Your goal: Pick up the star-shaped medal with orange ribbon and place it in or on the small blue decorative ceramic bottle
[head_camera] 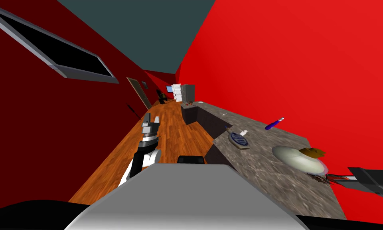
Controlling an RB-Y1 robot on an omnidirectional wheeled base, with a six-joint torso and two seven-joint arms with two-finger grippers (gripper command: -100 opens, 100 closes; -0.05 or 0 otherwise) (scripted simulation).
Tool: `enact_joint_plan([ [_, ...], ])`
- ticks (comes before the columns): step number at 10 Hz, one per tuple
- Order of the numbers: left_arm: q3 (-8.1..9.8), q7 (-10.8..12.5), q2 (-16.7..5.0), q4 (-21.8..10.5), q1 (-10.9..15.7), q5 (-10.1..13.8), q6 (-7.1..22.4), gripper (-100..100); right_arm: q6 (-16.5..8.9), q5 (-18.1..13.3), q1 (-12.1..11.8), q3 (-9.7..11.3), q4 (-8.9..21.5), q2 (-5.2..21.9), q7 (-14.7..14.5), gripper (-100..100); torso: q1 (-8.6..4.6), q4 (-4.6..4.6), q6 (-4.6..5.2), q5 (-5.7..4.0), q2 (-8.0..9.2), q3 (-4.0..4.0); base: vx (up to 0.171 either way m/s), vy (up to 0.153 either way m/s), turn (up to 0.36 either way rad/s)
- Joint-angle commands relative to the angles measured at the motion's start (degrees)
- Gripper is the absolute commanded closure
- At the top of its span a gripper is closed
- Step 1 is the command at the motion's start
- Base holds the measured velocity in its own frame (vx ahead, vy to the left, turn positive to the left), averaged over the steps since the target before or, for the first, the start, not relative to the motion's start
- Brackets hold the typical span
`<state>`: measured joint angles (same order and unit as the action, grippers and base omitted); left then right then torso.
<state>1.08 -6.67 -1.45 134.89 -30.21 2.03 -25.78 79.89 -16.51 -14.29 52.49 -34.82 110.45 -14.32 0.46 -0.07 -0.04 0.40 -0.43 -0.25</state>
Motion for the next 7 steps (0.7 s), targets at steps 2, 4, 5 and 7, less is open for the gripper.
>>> enact_joint_plan([
  [2,0.0,0.0,0.0,0.0,0.0,0.0,0.0,0,1.07,2.63,1.04,0.02,-1.22,1.3,1.42,100,-0.02,0.03,0.05,-0.02,0.14,0.08,0.059,-0.001,0.009],
  [4,0.0,0.0,0.0,0.0,0.0,0.0,0.0,0,2.32,3.17,2.26,-0.55,-1.15,1.74,2.67,100,0.16,-0.03,-0.14,0.06,-0.2,-0.11,0.119,0.014,0.037],
  [5,0.0,0.0,0.0,0.0,0.0,0.0,0.0,0,2.98,3.41,2.94,-0.88,-1.09,1.98,3.34,100,0.2,-0.04,-0.16,0.08,-0.26,-0.14,0.105,0.028,0.03],
  [7,0.0,0.0,0.0,0.0,0.0,0.0,0.0,0,4.33,3.81,4.37,-1.59,-0.92,2.48,4.68,100,0.31,-0.02,-0.16,0.1,-0.21,-0.12,0.1,0.037,0.021],
])
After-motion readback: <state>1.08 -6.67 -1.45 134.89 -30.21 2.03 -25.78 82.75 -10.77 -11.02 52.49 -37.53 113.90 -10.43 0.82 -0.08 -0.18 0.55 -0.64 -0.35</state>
